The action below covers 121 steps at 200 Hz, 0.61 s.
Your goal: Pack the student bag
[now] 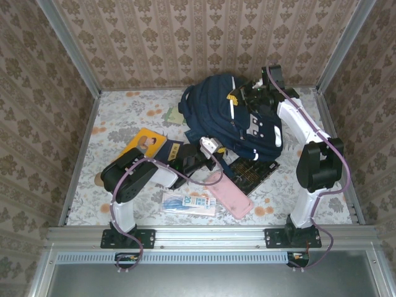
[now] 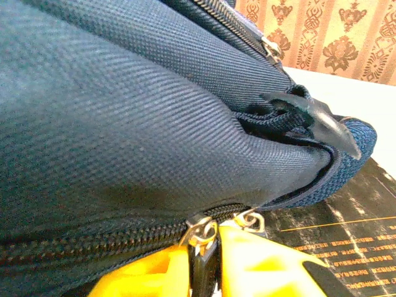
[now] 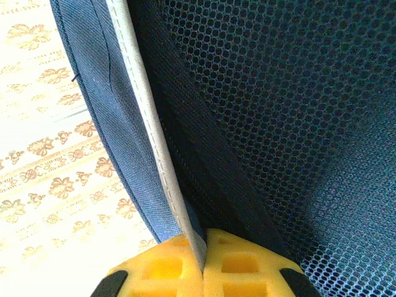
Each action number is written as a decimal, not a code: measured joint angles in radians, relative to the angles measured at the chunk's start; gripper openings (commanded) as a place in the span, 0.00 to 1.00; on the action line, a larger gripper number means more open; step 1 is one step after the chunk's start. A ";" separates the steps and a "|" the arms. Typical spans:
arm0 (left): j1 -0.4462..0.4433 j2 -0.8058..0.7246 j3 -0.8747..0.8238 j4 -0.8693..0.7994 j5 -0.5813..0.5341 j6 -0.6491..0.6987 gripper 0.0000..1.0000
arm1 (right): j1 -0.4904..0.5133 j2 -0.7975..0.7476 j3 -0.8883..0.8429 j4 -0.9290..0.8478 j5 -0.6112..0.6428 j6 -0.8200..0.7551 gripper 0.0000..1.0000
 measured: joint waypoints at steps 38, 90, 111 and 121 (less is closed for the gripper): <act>0.000 -0.005 -0.007 -0.013 0.010 -0.006 0.03 | 0.002 0.000 0.000 -0.010 0.021 -0.032 0.00; 0.027 -0.047 -0.031 -0.081 0.082 -0.067 0.00 | 0.015 0.000 0.001 -0.076 0.095 -0.184 0.00; 0.062 -0.052 -0.031 -0.109 0.146 -0.137 0.00 | 0.019 0.000 0.001 -0.089 0.134 -0.267 0.00; 0.085 -0.053 -0.031 -0.121 0.184 -0.181 0.00 | 0.020 -0.001 0.001 -0.092 0.153 -0.302 0.00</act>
